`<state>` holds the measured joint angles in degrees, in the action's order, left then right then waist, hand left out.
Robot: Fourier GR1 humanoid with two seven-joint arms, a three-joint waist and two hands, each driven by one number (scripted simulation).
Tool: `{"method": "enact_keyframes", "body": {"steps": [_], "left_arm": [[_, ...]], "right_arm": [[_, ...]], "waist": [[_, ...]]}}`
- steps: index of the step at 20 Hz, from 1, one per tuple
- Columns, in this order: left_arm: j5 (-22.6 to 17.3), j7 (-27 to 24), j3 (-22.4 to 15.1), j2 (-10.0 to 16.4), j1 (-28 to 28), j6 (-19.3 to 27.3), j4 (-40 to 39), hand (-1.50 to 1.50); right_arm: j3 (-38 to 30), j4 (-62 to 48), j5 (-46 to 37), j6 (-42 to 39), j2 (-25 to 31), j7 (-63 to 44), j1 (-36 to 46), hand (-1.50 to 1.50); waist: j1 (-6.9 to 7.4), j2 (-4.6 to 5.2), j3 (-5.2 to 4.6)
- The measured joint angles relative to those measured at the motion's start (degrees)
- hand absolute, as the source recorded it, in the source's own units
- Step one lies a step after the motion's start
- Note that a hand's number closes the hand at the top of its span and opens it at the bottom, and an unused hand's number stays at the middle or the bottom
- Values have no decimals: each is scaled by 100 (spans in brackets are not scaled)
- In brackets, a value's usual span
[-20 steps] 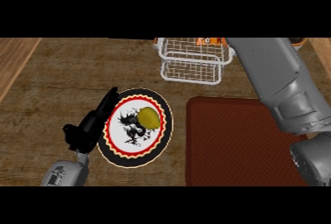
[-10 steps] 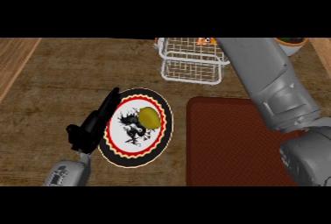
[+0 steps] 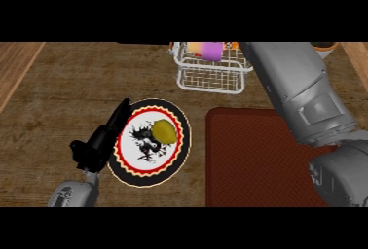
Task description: Pick the can from the tray and place it in the tiered basket
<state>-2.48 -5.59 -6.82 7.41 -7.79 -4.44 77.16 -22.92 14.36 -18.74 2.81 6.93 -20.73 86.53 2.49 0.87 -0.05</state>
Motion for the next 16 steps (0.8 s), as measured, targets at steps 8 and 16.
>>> {"method": "enact_keyframes", "body": {"steps": [8,16], "left_arm": [[7,74,45,20,-12,6,31,0],[-32,76,137,85,144,-26,128,0]], "right_arm": [[74,329,-344,1530,663,230,-207,-150],[-528,849,168,1620,1730,1101,-963,-150]], "waist": [[-81,-19,1],[-181,-55,10]]}}
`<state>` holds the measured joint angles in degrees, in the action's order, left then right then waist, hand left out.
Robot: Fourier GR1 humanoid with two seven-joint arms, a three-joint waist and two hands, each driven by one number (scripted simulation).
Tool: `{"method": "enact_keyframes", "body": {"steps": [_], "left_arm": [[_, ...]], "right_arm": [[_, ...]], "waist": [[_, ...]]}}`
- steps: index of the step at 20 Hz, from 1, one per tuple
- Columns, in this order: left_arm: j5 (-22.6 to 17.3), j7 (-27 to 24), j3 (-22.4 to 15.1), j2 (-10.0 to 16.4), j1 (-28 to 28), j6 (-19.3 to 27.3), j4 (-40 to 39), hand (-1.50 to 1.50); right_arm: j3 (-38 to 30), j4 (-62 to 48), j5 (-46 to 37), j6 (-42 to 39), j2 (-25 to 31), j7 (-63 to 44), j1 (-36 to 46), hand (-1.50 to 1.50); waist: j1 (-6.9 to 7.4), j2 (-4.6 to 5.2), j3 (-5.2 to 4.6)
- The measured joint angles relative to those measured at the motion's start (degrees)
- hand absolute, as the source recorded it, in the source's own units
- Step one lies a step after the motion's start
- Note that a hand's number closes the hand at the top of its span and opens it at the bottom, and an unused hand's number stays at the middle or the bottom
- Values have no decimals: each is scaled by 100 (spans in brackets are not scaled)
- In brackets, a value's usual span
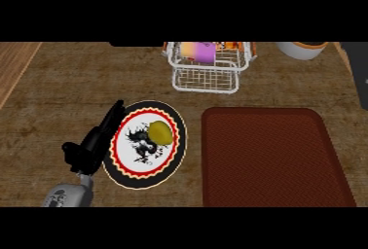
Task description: Pick the can from the tray and place it in the tiered basket
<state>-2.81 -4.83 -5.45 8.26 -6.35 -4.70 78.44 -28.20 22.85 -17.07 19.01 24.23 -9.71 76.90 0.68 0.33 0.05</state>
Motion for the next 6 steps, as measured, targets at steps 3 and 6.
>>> {"method": "enact_keyframes", "body": {"steps": [3,6], "left_arm": [[-31,-65,49,19,50,-44,-43,0],[-47,-96,121,50,15,-74,-123,0]], "right_arm": [[-277,130,311,-491,510,314,-398,-150],[-421,209,517,-1019,923,567,-866,-150]], "waist": [[-39,-7,0],[-65,-14,1]]}}
